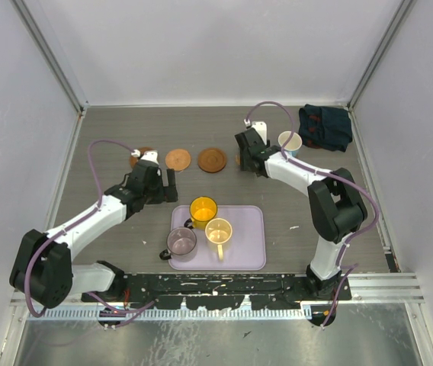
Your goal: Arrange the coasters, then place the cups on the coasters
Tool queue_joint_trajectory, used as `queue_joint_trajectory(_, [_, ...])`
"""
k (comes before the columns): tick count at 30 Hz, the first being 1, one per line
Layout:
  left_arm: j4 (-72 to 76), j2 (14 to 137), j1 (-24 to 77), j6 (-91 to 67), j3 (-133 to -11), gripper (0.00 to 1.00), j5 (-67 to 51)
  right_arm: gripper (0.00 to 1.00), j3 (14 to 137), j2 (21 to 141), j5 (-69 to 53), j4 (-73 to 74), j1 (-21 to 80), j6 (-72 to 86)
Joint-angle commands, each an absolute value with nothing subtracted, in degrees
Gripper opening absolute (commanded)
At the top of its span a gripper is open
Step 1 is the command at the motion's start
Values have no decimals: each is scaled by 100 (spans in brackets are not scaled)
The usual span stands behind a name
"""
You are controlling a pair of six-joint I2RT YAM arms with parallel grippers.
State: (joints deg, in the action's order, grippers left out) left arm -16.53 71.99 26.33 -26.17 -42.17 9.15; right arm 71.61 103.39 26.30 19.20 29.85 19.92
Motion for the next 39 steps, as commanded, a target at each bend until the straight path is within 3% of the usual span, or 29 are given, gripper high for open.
queue_joint_trajectory(1, [-1490, 7022, 2602, -2654, -4226, 98, 872, 55, 7171, 10166, 2825, 1862, 2998, 2092])
queue_joint_trajectory(8, [-1473, 6973, 2605, -2520, -4219, 98, 714, 55, 7124, 9996, 2621, 1876, 3006, 2083])
queue_joint_trajectory(23, [-1816, 5810, 2732, -1740, -4086, 99, -788, 55, 6775, 8763, 2389, 2055, 3513, 2264])
queue_joint_trajectory(25, [-2026, 5805, 2804, -1661, -4153, 92, -884, 55, 6705, 8566, 2336, 2042, 3516, 2312])
queue_joint_trajectory(27, [-2200, 5833, 2992, -1597, -4214, 81, -882, 55, 6653, 8401, 2316, 2023, 3518, 2344])
queue_joint_trajectory(29, [-2324, 5919, 3243, -1563, -4305, 79, -942, 55, 6633, 8281, 2312, 2021, 3516, 2339])
queue_joint_trajectory(39, [-3245, 6870, 4717, -1113, -5032, 87, -84, 55, 6384, 7949, 2333, 1910, 3517, 2305])
